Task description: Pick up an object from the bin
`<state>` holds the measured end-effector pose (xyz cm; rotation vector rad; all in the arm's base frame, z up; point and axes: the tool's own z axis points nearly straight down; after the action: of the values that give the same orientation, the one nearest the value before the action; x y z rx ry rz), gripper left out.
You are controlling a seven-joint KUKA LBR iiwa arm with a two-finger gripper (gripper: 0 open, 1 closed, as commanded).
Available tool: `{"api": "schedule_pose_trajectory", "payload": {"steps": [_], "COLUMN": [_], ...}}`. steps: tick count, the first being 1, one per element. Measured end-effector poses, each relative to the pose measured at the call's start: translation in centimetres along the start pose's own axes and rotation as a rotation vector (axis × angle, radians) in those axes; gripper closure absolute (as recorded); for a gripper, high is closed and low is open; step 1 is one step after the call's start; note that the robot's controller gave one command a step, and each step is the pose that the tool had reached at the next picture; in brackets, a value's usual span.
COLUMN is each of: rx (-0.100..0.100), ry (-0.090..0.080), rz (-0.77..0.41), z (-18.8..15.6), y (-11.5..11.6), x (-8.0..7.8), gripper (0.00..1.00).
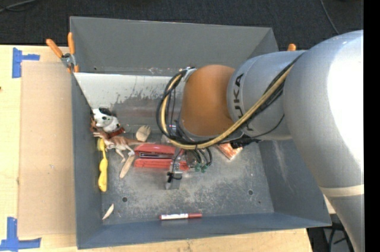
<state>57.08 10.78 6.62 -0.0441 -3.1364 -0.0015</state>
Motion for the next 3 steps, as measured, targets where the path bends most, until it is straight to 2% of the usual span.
{"api": "schedule_pose_trajectory", "payload": {"steps": [1,3], "rx": [-0.003,-0.003], "ry": [-0.006,-0.004], "rz": [0.146,0.148], "z": [-0.4,-0.78], "y": [-0.68,-0.73], "x": [-0.48,-0.4], "gripper": [1.0,1.0]}}
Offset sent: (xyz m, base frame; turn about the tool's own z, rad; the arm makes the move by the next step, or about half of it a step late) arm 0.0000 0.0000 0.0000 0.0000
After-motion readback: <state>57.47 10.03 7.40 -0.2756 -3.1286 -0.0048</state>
